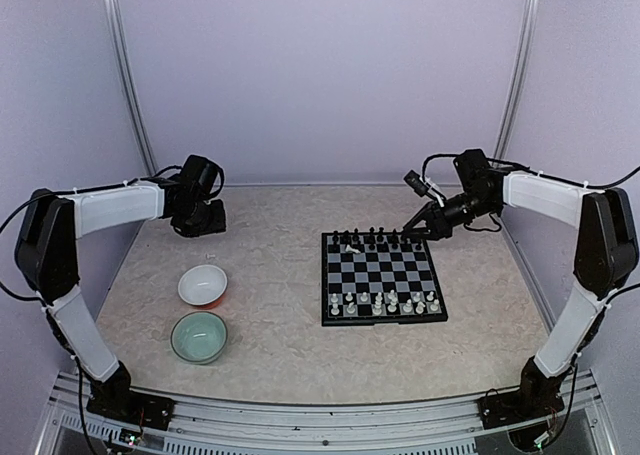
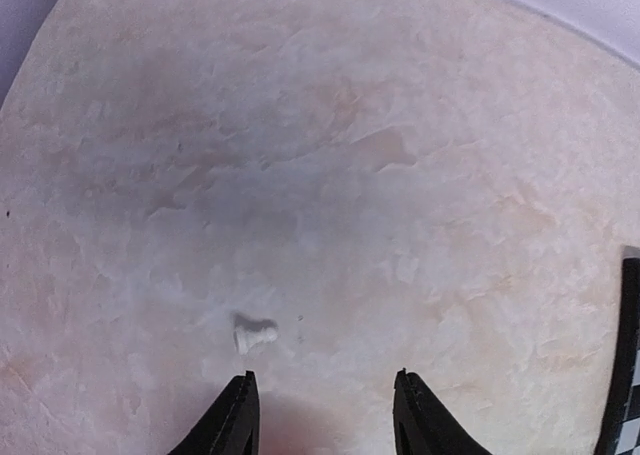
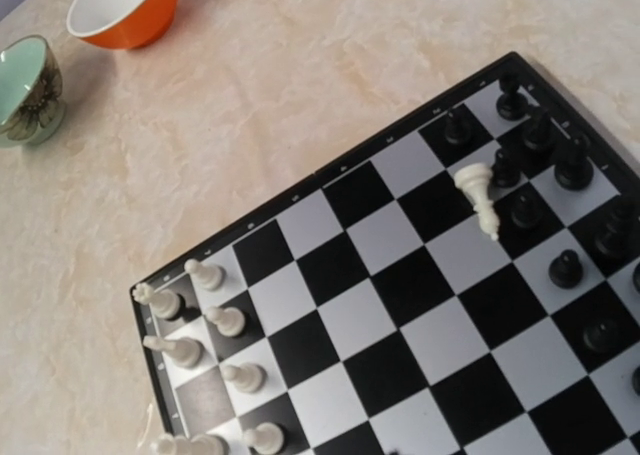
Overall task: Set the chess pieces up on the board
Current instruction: Pick up the pawn from the center of the board.
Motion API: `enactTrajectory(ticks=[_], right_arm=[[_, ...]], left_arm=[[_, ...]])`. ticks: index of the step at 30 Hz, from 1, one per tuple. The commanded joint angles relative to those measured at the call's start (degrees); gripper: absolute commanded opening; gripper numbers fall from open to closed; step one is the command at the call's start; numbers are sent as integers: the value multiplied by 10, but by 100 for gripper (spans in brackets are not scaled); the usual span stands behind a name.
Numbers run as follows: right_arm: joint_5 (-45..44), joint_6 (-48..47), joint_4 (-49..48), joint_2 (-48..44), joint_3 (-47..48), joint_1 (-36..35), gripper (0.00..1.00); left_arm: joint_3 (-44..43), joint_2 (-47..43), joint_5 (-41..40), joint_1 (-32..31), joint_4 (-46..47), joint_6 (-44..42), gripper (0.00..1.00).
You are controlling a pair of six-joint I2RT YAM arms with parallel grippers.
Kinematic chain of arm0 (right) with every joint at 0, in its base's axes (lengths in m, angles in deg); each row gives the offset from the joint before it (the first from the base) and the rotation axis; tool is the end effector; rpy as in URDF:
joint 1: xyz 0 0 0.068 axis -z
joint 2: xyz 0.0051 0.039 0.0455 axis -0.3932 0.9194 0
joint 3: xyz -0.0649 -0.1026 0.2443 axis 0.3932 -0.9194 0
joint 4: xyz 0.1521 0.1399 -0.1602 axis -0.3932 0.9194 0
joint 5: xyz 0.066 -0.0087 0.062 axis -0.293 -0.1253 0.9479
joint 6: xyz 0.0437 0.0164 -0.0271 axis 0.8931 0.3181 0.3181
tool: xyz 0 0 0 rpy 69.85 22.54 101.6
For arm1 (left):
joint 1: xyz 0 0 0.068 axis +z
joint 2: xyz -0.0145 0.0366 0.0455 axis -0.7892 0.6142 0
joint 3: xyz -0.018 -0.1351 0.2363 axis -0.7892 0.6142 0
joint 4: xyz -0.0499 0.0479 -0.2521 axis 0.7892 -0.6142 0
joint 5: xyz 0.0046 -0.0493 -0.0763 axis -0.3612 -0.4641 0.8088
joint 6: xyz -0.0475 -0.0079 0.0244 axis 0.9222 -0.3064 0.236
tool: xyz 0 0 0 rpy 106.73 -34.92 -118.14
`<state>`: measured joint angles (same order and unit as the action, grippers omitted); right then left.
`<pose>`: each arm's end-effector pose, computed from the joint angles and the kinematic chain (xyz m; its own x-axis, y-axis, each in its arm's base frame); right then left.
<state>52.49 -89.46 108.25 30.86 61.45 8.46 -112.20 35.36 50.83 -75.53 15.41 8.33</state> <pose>0.3402 0.1170 0.2522 -0.5313 -0.4193 -0.7362 -0.8366 0.3965 0.3780 0.3479 -0.1403 0.2388 -0.7432 -0.1804 -0.6443 -0.1416 0.9836 -0.1119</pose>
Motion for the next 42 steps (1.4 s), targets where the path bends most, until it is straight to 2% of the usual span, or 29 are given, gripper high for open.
enactTrajectory(ticks=[1, 8, 13, 16, 17, 18, 19, 20, 23, 26, 32, 35, 39, 42], right_arm=[[4, -13, -4, -7, -10, 6, 28], [8, -18, 2, 11, -10, 6, 29], [3, -18, 1, 11, -10, 7, 30], [-2, -18, -1, 17, -10, 6, 30], [-3, -18, 0, 20, -10, 7, 30], [-3, -18, -1, 23, -10, 7, 30], [-4, -18, 1, 26, -11, 6, 30], [-4, -19, 1, 29, -10, 7, 30], [-3, -19, 3, 33, -9, 7, 30], [-5, -20, 4, 31, -10, 7, 30], [-4, -24, 5, 29, -10, 7, 30], [-2, -27, 7, 31, -10, 7, 30], [0, -31, 11, 35, -8, 7, 30], [2, -32, 13, 35, -8, 7, 30]], left_arm=[[49, -17, 19, 30, -20, 6, 47], [54, 10, 17, 76, -12, -51, 49], [57, 33, 36, 108, 5, -58, 52], [42, 43, 106, 119, 42, -70, 52], [33, 53, 141, 117, 53, -81, 54], [21, 61, 173, 112, 58, -89, 69], [8, 71, 181, 105, 56, -94, 90], [-9, 80, 175, 97, 48, -99, 98], [-46, 117, 162, 76, 29, -116, 99], [-60, 146, 132, 57, 19, -120, 94], [-50, 160, 112, 47, 8, -118, 67], [-43, 160, 101, 43, -1, -123, 46], [-36, 164, 95, 37, -17, -112, 31], [-26, 163, 68, 26, -31, -101, 30]])
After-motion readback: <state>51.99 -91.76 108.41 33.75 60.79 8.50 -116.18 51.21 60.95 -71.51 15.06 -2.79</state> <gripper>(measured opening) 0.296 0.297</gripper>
